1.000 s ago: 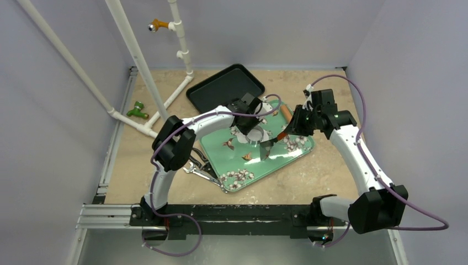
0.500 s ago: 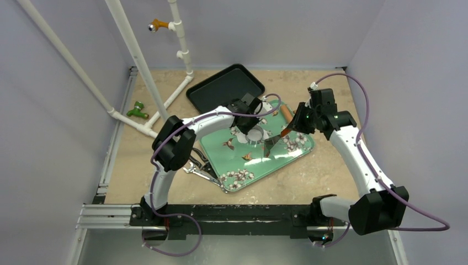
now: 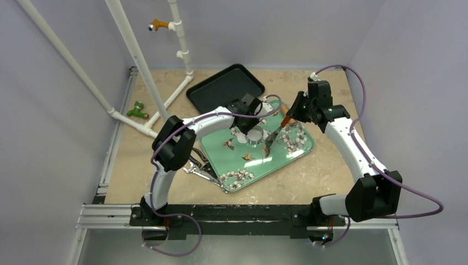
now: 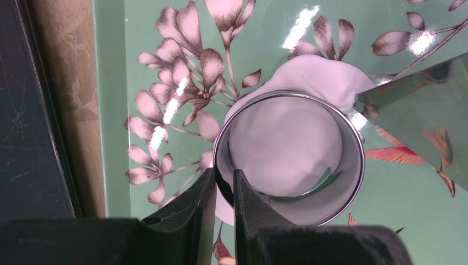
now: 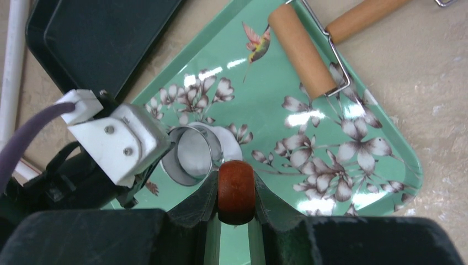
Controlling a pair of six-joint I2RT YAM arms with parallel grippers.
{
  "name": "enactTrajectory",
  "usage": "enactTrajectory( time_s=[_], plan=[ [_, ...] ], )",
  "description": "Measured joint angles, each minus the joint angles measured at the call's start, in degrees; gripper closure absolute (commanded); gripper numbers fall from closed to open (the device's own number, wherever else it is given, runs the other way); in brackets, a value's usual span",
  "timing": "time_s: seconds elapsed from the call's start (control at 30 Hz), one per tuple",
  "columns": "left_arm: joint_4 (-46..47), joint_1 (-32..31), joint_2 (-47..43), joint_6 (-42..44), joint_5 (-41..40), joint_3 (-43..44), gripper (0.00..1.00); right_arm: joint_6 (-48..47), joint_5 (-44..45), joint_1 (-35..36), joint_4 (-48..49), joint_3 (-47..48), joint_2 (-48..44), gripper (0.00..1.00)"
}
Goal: Roll out the dumpling wrappers from the dough
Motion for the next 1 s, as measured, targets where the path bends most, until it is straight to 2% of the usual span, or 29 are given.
enactTrajectory(
  time_s=[0.33,0.53,0.63,0.77,1.0],
  plan=[
    [0.31,0.00,0.00,0.42,-0.09,-0.02,0.97,2.38,2.78,-0.07,11.65,-6.10,-1.92,1.00],
    [0.42,0.00,0.00,0.46,-0.13,-0.02,0.97,2.67,2.84,-0.11,19.23,-15.26,-10.29,1.00],
    [0.48,0.00,0.00,0.48,-0.13,-0.02,0.97,4.00,3.26,-0.17,26.25,-21.77,-13.79,1.00],
    [0.57,-0.02,0.00,0.50,-0.13,-0.09,0.97,6.32,4.35,-0.66,33.62,-26.47,-13.97,1.00],
    [0.83,-0.02,0.00,0.59,-0.17,-0.17,0.97,7.02,7.56,-0.63,41.05,-30.05,-13.70,1.00]
  ],
)
